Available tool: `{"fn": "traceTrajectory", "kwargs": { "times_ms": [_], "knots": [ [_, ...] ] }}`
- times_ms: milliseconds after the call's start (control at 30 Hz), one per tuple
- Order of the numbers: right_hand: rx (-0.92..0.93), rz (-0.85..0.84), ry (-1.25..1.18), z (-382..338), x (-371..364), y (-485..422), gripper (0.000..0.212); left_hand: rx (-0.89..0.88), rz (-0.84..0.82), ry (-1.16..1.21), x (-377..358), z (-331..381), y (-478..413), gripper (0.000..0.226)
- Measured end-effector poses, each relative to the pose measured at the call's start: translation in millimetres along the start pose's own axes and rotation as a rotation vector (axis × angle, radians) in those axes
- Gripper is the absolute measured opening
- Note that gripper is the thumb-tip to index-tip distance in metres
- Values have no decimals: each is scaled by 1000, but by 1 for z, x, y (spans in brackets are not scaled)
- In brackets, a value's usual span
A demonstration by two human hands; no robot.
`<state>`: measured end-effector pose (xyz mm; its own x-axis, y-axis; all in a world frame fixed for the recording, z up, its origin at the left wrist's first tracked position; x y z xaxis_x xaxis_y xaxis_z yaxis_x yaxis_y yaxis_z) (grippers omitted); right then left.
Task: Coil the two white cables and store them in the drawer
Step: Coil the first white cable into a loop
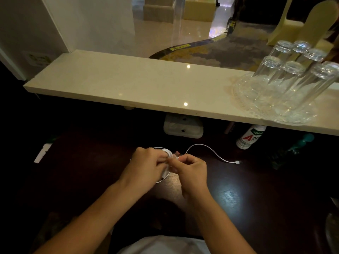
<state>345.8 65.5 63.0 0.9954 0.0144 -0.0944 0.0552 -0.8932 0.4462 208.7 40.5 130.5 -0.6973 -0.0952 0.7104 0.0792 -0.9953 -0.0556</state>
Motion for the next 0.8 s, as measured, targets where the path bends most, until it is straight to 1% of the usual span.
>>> {"fn": "traceTrajectory", "kwargs": {
  "times_ms": [67, 100, 133, 167, 200, 233, 267, 300, 333, 400, 433, 533, 633, 700, 800],
  "knots": [
    [-50, 27, -110, 2, 11, -5, 24, 14, 223, 94, 29, 2, 4, 19],
    [-75, 14, -171, 2, 14, -7, 23, 26, 285, 94, 39, -1, 3, 22],
    [-97, -11, -215, 1, 15, -8, 22, 67, 282, 94, 43, -7, 2, 29],
    [-114, -40, -242, 0, 14, -8, 21, 147, 209, 137, 37, -18, 0, 38],
    [-127, -66, -265, 1, 11, -8, 21, 252, 69, 258, 22, -27, 0, 47],
    [-140, -86, -286, 2, 7, -8, 21, 337, -94, 425, 0, -30, 3, 49],
    [-155, -104, -303, 2, 3, -6, 22, 383, -233, 552, -19, -26, 8, 45],
    [-172, -122, -318, 4, -2, -5, 22, 373, -307, 600, -30, -21, 11, 38],
    [-188, -146, -334, 4, -6, -3, 22, 334, -325, 585, -34, -16, 11, 30],
    [-214, -204, -375, 3, -13, 1, 16, 274, -294, 543, -35, -12, 9, 15],
    [-226, -231, -407, 3, -16, 2, 14, 269, -287, 540, -34, -13, 8, 12],
    [-265, -285, -493, 3, -19, 4, 20, 321, -355, 624, -36, -10, 10, 16],
    [-278, -286, -503, 2, -21, 4, 27, 349, -399, 720, -35, -6, 13, 10],
    [-276, -279, -503, -1, -21, 5, 25, 360, -418, 782, -36, -5, 14, 8],
    [-255, -264, -470, -5, -19, 7, 16, 417, -439, 879, -38, -3, 18, 12]
  ]
}}
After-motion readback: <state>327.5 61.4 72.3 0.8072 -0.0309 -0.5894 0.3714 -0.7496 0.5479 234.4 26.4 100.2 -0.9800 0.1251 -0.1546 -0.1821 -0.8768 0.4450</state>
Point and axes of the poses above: each hand's wrist, its own y-axis away from the middle knuckle, its own x-axis out of the back of the hand, z = x × y, the point moved 10 cm from there along -y, towards the middle knuckle, and after that the axes turned 4 degrees about -x, right-handed, at the moved point
